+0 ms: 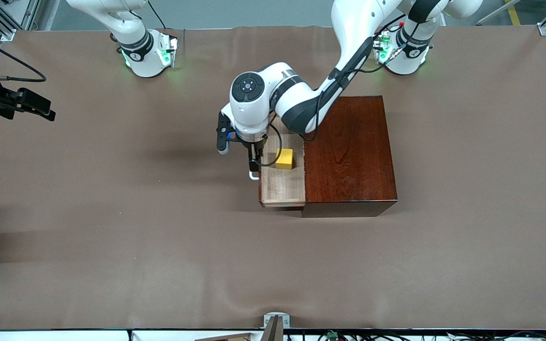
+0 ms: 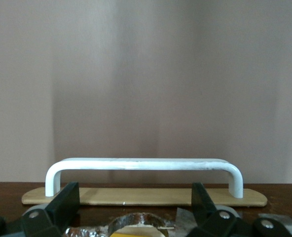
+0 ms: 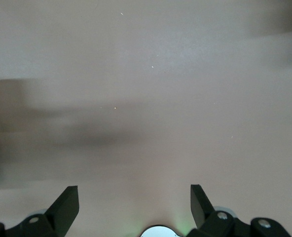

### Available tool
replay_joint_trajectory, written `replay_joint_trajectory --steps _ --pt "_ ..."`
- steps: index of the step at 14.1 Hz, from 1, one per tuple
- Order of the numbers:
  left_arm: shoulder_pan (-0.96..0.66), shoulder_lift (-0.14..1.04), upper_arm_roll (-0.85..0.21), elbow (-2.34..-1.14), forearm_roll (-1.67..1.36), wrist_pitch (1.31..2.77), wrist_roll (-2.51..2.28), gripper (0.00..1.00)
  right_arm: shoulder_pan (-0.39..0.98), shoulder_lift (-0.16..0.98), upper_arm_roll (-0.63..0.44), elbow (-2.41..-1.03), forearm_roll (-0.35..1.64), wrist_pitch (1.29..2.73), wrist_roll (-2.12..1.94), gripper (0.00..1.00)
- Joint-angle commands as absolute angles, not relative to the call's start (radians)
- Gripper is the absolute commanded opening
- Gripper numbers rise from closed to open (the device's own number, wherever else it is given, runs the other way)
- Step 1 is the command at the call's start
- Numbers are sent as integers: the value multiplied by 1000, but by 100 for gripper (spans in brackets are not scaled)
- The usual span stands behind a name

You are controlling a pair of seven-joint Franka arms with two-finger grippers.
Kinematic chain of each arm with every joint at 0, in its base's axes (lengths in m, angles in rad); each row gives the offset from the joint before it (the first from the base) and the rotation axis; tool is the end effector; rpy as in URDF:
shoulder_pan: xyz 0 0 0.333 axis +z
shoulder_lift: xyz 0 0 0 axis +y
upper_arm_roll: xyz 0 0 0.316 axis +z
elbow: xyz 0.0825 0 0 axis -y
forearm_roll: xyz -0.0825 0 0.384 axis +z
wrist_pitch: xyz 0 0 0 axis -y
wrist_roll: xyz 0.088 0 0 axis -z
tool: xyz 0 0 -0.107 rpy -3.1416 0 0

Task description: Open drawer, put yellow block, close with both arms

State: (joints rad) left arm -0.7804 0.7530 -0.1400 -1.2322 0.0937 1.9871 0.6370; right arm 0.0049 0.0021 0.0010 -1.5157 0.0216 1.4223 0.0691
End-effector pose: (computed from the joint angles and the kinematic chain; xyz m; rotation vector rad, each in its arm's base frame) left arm 0.4797 -0.5757 0.3246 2.2290 -2.1986 0.0115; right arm 0.5396 0.0058 0.6367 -3.1186 0.0952 0.1503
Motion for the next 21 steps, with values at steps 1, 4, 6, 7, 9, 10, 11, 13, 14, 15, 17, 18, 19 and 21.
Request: replay_joint_trajectory --steps 1,4,6,7,9,10,11,13,14,15,17,18,19,21 --pt "-779 724 -100 -1239 153 1859 647 100 -20 -17 21 -1537 26 1447 84 100" --pt "-773 713 -92 -1239 238 1751 663 100 -23 -5 20 -1505 55 1447 71 100" --pt "-772 701 -92 -1241 268 1694 669 100 -5 9 23 -1496 41 1434 81 100" --pt "-770 701 -92 -1241 281 1671 675 100 -2 8 21 -1496 40 1411 83 100" --pt "-764 701 -92 -1241 302 1625 675 100 -12 6 12 -1491 48 1399 72 100" --pt "-749 701 -92 -1243 320 1615 675 100 -9 8 11 -1491 45 1405 81 100" --pt "-741 703 -94 -1244 325 1606 675 100 1 12 12 -1491 37 1399 86 100" --pt "-744 709 -94 -1246 322 1605 669 100 -8 14 15 -1493 18 1382 89 100" --pt "-750 712 -94 -1244 319 1614 655 100 -6 14 15 -1493 23 1390 87 100" --pt "-756 713 -95 -1240 315 1643 608 100 3 12 17 -1491 8 1393 87 100" --pt "-759 706 -110 -1241 310 1757 418 100 3 9 17 -1491 2 1413 89 100" --pt "-768 704 -127 -1239 310 1776 340 100 2 8 15 -1491 5 1422 89 100" --pt "-769 701 -138 -1239 310 1778 252 100 5 9 17 -1496 5 1468 87 100" --pt "-769 637 -134 -1241 304 1776 49 100 6 9 18 -1496 3 1503 87 100"
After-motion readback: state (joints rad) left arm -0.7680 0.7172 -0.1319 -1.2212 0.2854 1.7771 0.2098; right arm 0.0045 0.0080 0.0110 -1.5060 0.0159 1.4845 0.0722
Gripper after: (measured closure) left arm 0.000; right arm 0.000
